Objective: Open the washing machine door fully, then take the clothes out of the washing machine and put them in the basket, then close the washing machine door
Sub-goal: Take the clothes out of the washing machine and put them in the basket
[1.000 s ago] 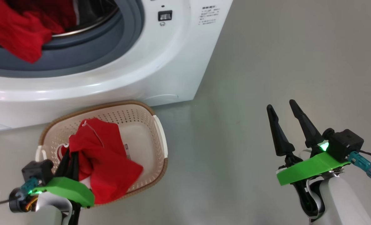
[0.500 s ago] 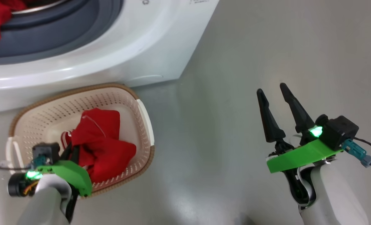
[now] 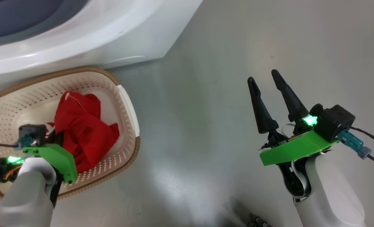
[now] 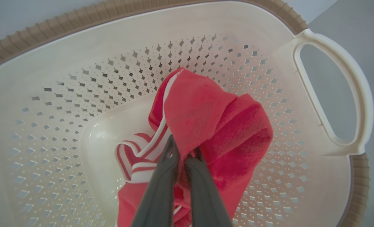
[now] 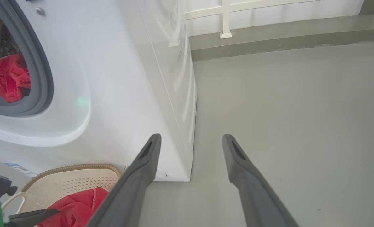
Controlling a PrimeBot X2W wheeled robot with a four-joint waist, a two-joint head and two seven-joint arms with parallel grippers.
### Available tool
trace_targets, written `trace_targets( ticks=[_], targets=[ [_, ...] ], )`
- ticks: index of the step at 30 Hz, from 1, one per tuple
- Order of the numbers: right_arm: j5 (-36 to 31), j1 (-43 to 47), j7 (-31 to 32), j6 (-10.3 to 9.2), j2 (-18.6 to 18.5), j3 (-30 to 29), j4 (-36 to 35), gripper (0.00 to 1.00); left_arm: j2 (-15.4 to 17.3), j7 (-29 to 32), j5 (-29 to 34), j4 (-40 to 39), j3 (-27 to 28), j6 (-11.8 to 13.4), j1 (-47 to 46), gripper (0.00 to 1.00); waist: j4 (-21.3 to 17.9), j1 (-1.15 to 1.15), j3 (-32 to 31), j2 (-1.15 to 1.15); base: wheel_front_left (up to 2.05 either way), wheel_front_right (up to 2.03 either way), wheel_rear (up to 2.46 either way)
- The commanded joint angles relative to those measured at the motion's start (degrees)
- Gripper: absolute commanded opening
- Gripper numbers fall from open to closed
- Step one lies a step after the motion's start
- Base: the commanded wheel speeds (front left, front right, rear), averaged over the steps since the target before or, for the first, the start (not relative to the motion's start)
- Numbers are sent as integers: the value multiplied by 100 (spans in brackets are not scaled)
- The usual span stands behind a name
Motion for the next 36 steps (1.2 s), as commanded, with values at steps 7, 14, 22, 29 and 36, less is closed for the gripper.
trace_targets(
  ticks=[7,14,22,29,36],
  targets=[
    [-80,20,-68,9,37,143,-107,100,215,10,-333,122,-90,-16,-38,100,-41,0,73,0,0,0,0],
    [-121,7,-68,9,38,111,-59,100,171,-39,-655,72,-244,-16,-27,100,95,0,-59,0,0,0,0],
    [-202,172,-68,9,-75,17,64,100,103,-79,-991,-423,-254,-16,174,100,411,0,-524,0,0,0,0],
    [-185,290,-68,9,-272,-101,126,100,105,-81,-974,-1227,161,-16,408,100,731,0,-897,0,0,0,0],
    [-160,530,-68,9,-436,-206,206,100,-31,-81,-570,-2125,890,-7,888,100,1023,0,-1428,0,0,0,0]
  ],
)
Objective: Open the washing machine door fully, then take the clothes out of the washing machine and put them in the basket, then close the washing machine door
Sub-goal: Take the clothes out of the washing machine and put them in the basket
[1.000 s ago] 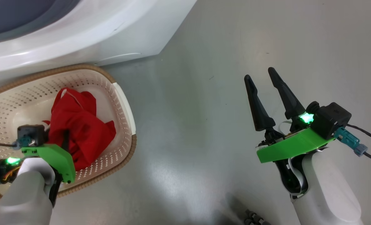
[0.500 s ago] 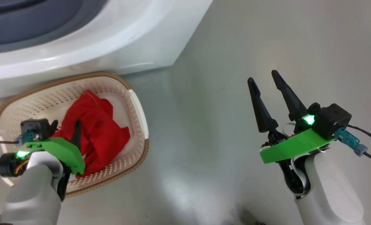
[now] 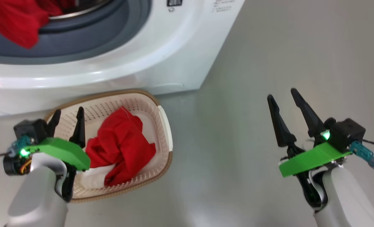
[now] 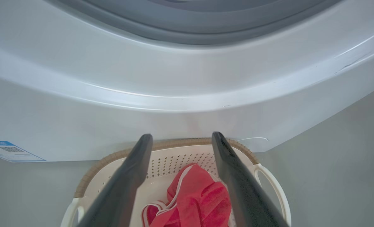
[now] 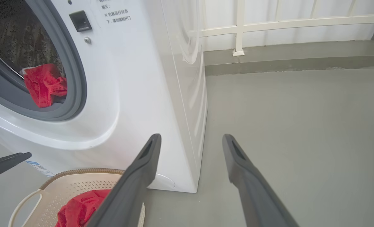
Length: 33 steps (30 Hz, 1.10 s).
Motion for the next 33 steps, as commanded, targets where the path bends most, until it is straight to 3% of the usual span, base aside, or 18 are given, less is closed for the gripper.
trace_targets(
  ticks=[1,15,33],
  targets=[
    [46,236,-69,9,-71,74,-90,100,125,-70,166,-280,289,-6,247,100,281,0,-443,0,0,0,0],
    [218,942,-69,9,-378,-55,1,100,-292,-71,1098,-1998,1320,-13,1529,100,599,0,-1499,0,0,0,0],
    [383,1658,-69,9,-654,-157,-56,100,-534,-71,1487,-3791,1863,-16,3380,100,675,0,-2205,0,0,0,0]
  ],
)
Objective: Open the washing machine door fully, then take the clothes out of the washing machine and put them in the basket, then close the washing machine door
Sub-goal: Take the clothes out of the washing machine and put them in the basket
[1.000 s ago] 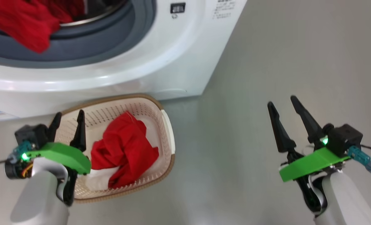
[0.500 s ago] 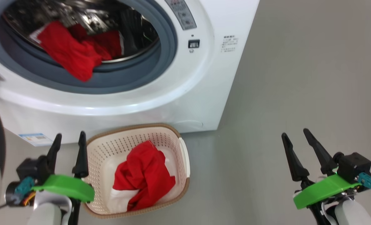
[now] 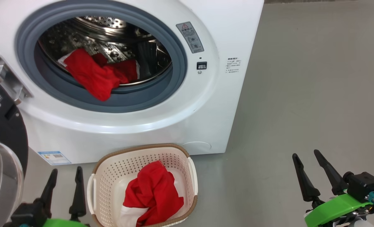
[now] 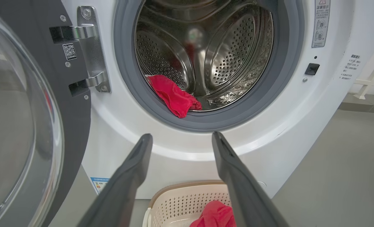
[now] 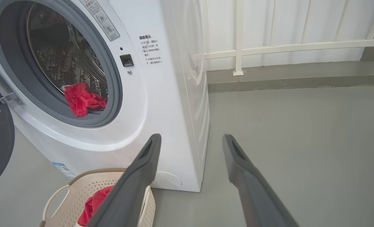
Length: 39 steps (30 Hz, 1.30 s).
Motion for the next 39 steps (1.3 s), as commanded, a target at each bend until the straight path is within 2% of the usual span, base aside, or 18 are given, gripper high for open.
trace_targets(
  ticks=[1,8,19,26,39],
  targets=[
    [31,46,-69,9,-100,68,-168,100,59,-70,88,-313,242,-16,80,100,11,0,-40,0,0,0,0],
    [15,43,-69,9,-90,37,-216,100,-32,-70,115,-678,311,-16,311,100,-23,0,29,0,0,0,0],
    [-28,-112,-69,9,-13,34,-269,100,-50,-70,153,-436,207,-16,-14,100,-82,0,305,0,0,0,0],
    [-98,-390,-69,9,107,79,-306,100,152,-69,237,249,-152,-16,-997,100,-102,0,718,0,0,0,0],
    [-202,-915,-69,9,301,148,-354,100,492,752,791,2087,-801,52,-3626,100,-262,0,1426,0,0,0,0]
  ],
)
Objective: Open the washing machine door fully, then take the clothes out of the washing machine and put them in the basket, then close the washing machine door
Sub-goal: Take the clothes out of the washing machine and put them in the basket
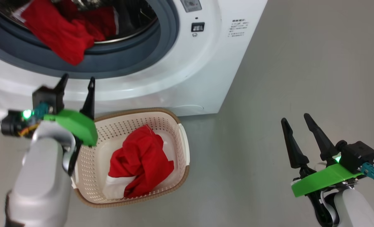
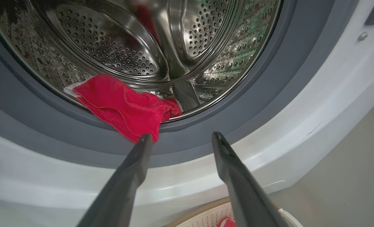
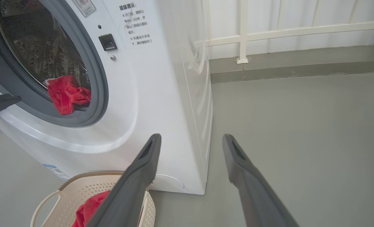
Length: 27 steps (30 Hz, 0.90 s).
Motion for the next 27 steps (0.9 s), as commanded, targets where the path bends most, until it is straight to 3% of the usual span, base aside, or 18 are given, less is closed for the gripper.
trace_targets(
  ticks=[1,14,27],
  targets=[
    [-76,-87,-69,9,-6,121,-153,100,241,94,116,58,82,66,-329,100,-113,0,155,0,0,0,0],
    [-129,-413,-69,9,188,356,-179,100,454,586,856,1685,-524,366,-2216,100,-426,0,540,0,0,0,0],
    [-77,-730,-69,9,387,733,-139,100,914,742,1241,3076,-901,499,-3279,100,-921,0,904,0,0,0,0]
  ],
)
